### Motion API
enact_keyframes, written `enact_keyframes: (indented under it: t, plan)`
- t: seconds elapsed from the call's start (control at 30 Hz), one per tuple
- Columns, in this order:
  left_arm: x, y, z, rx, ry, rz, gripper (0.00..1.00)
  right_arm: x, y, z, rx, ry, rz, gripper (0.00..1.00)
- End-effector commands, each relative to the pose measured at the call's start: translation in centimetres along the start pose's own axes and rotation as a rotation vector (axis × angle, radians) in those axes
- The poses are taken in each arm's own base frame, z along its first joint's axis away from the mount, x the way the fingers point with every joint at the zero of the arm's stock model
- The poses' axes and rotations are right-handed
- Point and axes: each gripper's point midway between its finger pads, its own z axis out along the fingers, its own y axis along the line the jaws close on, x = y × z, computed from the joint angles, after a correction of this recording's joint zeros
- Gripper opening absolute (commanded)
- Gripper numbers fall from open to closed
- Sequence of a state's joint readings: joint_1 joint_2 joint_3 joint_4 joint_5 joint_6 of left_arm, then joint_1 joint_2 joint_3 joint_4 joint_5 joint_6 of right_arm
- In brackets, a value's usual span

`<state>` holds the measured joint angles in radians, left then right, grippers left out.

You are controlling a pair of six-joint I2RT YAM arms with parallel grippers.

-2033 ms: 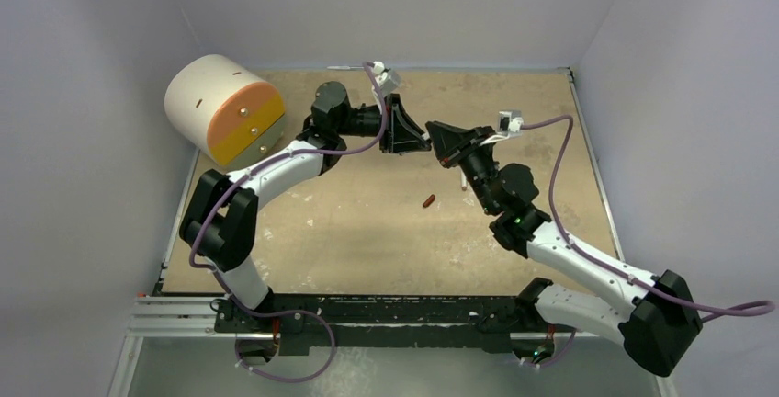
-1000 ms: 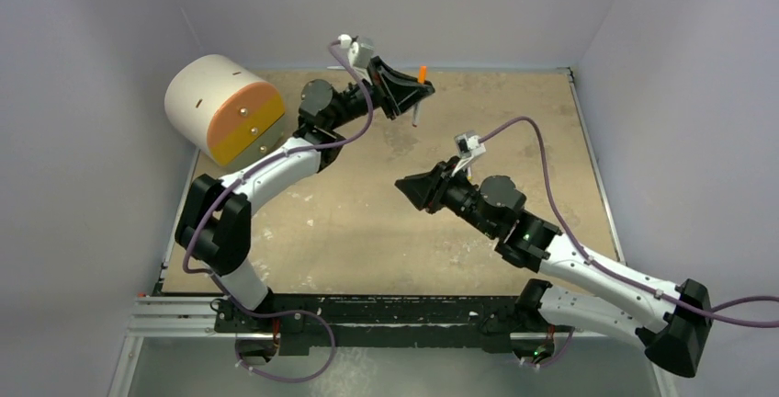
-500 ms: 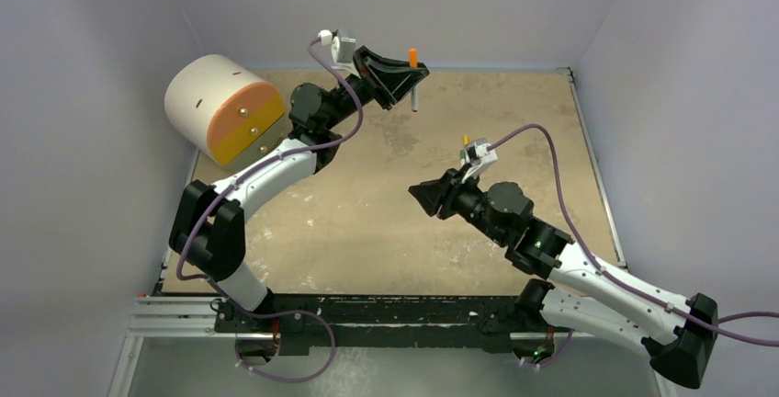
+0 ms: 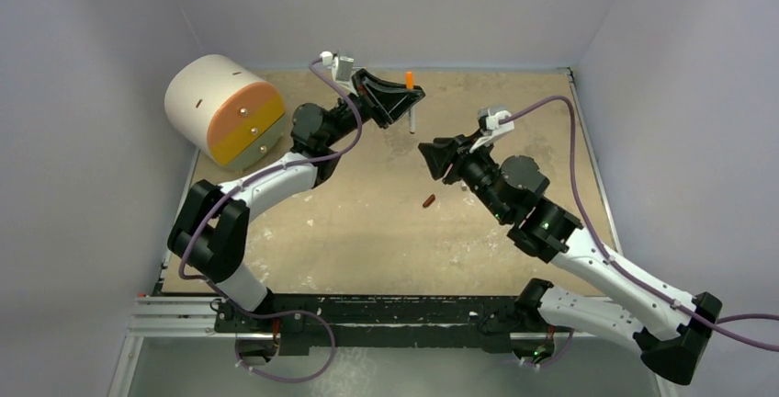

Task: Insert the pens into the pen caps

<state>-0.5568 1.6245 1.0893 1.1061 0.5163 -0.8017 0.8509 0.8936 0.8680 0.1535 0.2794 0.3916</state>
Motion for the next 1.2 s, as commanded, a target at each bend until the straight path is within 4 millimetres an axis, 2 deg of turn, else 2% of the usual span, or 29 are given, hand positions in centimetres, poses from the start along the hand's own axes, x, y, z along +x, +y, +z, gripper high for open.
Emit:
enact_keyframes:
  t: [0.0, 0.2, 0.37, 0.8, 1.07, 1.17]
  plan:
    - [-3.0, -2.9, -0.3, 0.052, -0.077, 0.051, 0.0, -4.6, 0.0, -0.7, -0.009, -0.124, -0.054, 0.43]
    - [-3.5, -3.5, -0.3, 0.085, -0.104, 0.027, 0.0, -3.7, 1.0, 0.2, -0.066, -0.097, -0.077, 0.45]
    - [-3.3, -3.9, -0.1, 0.095, -0.101, 0.027, 0.0, -3.9, 1.9, 1.0, -0.105, -0.11, -0.072, 0.45]
    - [-3.8, -5.1, -0.1, 0.114, -0.104, 0.025, 0.0, -4.2, 1.7, 3.4, -0.105, -0.125, -0.087, 0.39]
    - [-3.9, -5.6, -0.2, 0.124, -0.104, 0.019, 0.0, -4.0, 1.2, 3.9, -0.1, -0.123, -0.081, 0.07]
    - [-3.8, -5.6, -0.2, 0.128, -0.1, 0.016, 0.0, -4.0, 1.2, 3.9, -0.106, -0.127, -0.08, 0.03]
